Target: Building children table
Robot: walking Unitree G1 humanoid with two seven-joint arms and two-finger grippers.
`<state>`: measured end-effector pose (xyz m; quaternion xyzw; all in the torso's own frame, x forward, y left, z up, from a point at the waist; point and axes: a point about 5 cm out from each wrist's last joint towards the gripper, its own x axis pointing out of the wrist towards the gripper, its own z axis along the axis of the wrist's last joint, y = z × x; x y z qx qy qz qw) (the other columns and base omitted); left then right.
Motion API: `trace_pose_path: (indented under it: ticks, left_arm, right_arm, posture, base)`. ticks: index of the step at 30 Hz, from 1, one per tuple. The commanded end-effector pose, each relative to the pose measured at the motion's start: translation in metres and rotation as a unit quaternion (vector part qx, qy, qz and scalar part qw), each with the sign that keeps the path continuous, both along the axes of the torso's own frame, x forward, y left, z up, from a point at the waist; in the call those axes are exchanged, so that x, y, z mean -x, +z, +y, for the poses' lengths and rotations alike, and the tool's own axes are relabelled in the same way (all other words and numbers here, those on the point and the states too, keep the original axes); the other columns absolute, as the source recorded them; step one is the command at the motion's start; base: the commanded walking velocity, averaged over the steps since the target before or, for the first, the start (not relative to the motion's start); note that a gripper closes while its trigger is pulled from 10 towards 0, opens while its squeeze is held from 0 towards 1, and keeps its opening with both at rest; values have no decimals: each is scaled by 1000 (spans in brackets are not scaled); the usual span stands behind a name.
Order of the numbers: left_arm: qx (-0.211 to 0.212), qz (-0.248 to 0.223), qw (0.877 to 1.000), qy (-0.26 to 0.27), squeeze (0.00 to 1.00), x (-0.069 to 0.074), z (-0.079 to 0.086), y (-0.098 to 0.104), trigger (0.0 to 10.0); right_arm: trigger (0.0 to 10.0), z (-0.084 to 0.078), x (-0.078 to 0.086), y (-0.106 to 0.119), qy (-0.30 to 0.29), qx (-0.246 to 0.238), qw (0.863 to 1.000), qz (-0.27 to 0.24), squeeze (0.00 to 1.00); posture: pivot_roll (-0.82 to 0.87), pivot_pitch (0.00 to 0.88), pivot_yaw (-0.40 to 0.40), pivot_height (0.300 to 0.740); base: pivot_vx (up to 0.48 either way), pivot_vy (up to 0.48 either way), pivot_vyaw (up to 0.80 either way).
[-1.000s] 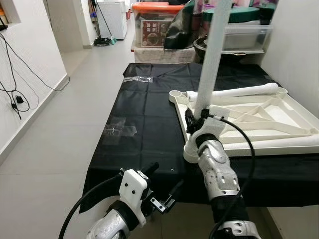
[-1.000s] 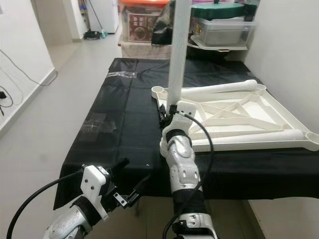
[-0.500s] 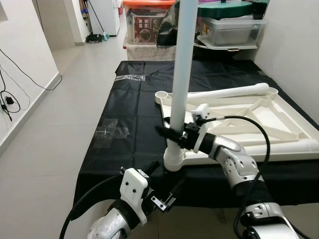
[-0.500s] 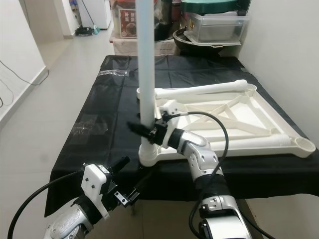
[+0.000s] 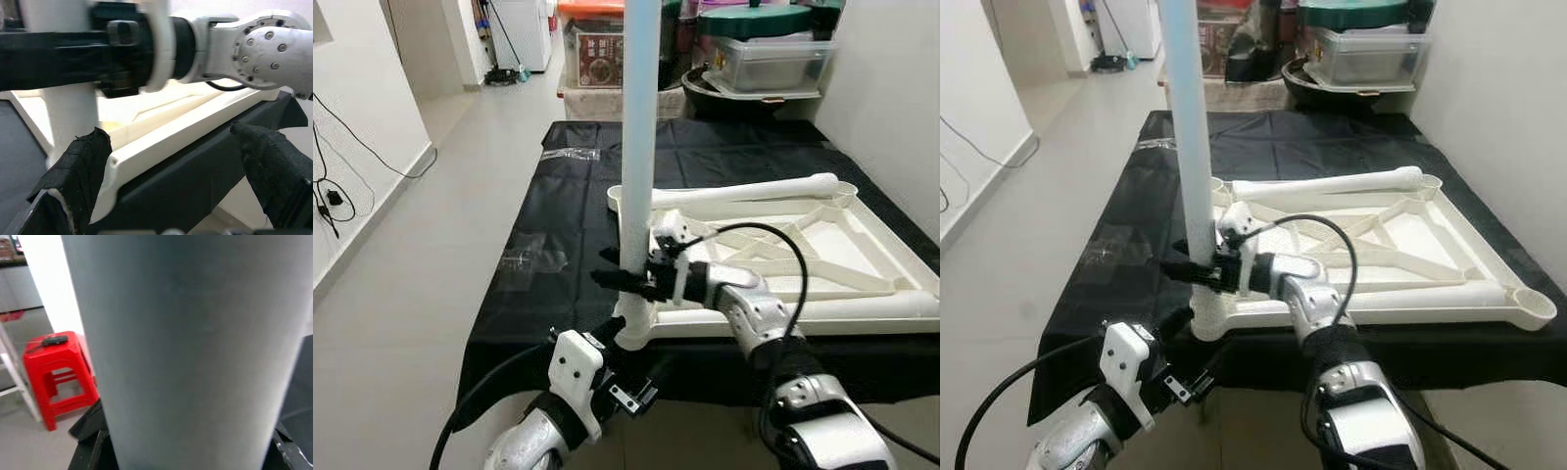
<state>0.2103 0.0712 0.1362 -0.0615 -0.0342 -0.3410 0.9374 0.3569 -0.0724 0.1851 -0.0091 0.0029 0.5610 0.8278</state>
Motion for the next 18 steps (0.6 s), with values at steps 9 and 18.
trace_pose_path:
  ticks: [9,18]
  left_arm:
    - [-7,7,1000,2,0,-2,1,-5,10000]
    - [-8,7,1000,0,0,-1,1,-6,10000]
  right_arm:
    - [0,-14,-13,-9,-249,-35,968,11,0]
    - [0,-63,2,-23,-655,-42,754,22,0]
  posture:
    - [81,46,-28,740]
    - [80,44,-27,740]
  base:
    - [0,0,0]
    - [0,0,0]
